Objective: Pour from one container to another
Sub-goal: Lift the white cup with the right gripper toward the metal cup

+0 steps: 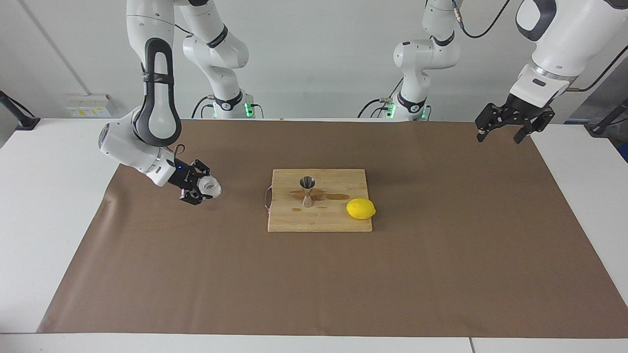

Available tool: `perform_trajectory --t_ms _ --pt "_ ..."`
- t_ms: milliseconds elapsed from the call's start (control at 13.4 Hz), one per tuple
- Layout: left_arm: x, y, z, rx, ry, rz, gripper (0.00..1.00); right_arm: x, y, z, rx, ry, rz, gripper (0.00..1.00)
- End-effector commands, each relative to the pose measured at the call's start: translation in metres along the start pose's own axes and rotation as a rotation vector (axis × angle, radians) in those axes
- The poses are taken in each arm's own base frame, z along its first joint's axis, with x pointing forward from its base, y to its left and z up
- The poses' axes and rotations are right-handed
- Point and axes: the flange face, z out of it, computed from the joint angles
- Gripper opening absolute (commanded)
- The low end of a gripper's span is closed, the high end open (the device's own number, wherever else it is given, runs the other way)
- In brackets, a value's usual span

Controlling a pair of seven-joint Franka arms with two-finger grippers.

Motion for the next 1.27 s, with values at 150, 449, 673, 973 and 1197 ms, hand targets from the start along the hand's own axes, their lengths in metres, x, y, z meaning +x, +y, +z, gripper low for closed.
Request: perform_trajectory --t_ms 150,449,673,973,1197 --pt "-0.004 -0.002 0.001 -0.006 0.001 -0.001 1.0 0.062 -0.003 0.008 -0.036 -0.104 0.001 0.0" --pt "-0.004 -0.002 0.002 -0.008 -0.002 0.0 1.0 0.121 -0.012 0.019 -0.069 -0.241 0.005 0.0" --pt "-0.003 -0.003 0.001 -0.006 0.007 -0.001 1.0 0.16 -0.021 0.03 -0.095 -0.312 -0.017 0.0" --pt "-0.004 -0.004 0.0 -0.005 0.004 -0.001 1.0 0.202 -0.038 0.049 -0.148 -0.435 -0.052 0.0" --pt "-0.003 -0.003 0.0 -0.003 0.009 0.001 1.0 0.225 -0.047 0.065 -0.154 -0.522 -0.142 0.0"
